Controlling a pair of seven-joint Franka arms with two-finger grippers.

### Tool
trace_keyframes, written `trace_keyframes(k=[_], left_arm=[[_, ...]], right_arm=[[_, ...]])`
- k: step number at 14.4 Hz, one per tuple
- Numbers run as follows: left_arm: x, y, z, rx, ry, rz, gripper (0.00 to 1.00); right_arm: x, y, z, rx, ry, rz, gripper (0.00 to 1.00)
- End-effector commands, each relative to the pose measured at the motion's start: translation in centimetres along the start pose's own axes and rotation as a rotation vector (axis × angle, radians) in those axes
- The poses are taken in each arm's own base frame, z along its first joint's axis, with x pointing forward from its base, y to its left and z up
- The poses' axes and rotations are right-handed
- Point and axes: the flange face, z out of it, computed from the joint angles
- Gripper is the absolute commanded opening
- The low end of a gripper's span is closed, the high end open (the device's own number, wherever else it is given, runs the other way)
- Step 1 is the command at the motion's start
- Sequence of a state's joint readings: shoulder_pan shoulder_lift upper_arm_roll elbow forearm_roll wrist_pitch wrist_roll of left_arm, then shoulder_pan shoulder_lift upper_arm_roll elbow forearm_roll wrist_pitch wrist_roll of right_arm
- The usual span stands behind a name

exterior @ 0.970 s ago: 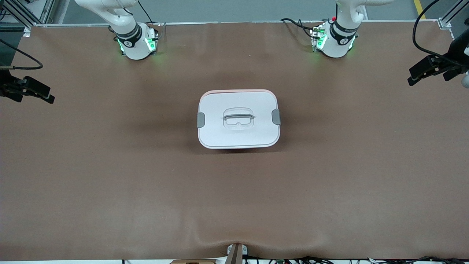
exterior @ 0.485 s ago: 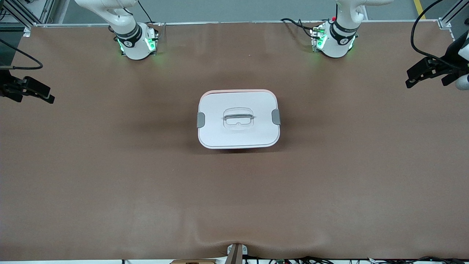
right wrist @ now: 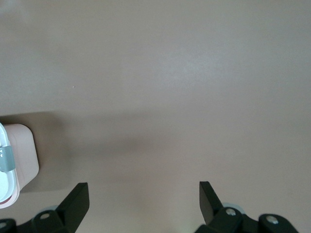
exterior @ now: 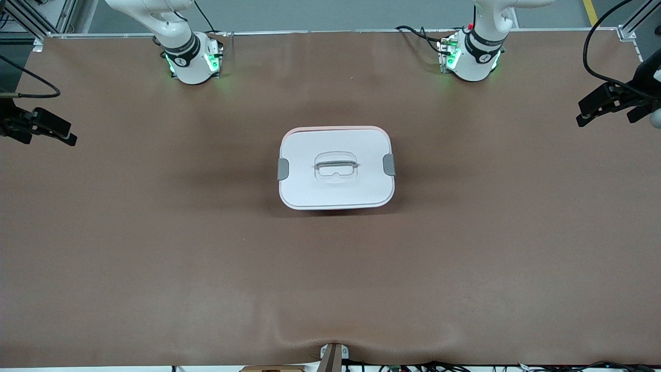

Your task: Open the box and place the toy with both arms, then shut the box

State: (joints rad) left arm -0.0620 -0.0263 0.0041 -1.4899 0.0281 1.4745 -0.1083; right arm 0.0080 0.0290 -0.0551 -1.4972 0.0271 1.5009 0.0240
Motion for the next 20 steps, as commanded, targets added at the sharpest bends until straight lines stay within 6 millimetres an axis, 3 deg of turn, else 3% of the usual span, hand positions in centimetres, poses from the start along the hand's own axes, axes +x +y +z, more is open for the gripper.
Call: trace_keyframes(k=[1,4,20], left_arm=[[-0.5,-0.7,-0.4,-0.022,0.014,-0.006,1.00],[-0.4,-2.0,-0.3,-0.080,0.010,-0.044,1.00],[-0.1,-1.5,0.4,-0.068,0.007,-0.018,1.00]], right_arm=[[0.0,0.1,-0.5,0.022,-0.003,0.008,1.00],[0.1,0.0,-0.4,0.022,-0.004,0.008,1.00],[0.1,-0.2,-0.3,0.022,-0.004,0.005,1.00]])
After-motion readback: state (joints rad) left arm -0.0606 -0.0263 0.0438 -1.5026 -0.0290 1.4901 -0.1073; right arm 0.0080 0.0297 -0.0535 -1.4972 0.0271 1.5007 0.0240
